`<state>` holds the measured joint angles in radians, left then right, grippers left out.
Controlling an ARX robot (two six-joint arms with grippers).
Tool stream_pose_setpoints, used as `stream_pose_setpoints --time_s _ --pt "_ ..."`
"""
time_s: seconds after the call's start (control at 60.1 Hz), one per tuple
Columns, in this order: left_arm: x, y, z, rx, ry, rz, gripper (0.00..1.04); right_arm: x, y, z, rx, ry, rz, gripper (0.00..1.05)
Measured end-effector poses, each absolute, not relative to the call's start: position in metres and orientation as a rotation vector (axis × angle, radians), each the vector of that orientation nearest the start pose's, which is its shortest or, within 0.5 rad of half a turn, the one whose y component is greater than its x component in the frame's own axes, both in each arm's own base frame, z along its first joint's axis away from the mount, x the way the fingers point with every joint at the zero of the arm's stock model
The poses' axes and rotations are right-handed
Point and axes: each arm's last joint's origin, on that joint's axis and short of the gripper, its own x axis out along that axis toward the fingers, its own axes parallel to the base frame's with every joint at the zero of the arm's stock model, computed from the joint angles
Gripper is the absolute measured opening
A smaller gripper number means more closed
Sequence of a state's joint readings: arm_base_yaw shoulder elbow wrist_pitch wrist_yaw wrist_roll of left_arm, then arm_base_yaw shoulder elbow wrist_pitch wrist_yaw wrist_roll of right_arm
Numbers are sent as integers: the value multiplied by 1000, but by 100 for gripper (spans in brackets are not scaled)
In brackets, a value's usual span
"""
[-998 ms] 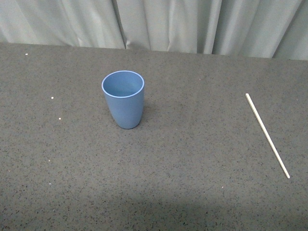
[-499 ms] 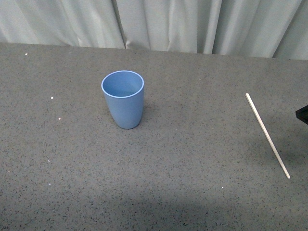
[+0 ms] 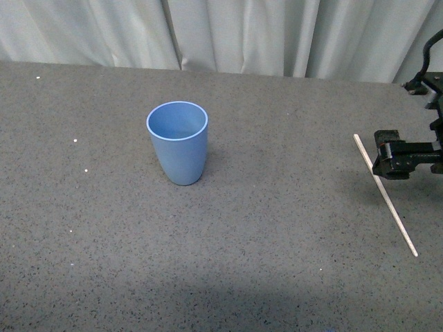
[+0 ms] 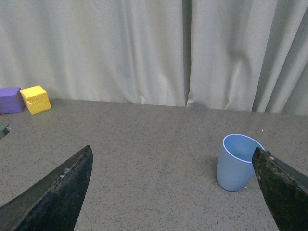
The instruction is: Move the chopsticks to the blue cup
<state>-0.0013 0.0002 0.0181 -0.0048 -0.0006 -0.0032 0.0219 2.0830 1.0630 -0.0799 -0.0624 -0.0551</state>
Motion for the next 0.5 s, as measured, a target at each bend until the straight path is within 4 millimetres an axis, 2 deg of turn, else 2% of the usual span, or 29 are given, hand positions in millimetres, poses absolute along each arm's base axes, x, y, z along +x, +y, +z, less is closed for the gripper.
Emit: stream_pose_setpoints --time_s 0.316,0.433,0.499 --pt "97 0 169 -3 -13 -1 98 386 19 47 -20 1154 114 95" --pt "97 0 169 -3 -13 -1 98 390 21 43 -26 1166 115 79" --pt "97 0 169 -3 -13 -1 98 392 22 42 -36 1171 109 65"
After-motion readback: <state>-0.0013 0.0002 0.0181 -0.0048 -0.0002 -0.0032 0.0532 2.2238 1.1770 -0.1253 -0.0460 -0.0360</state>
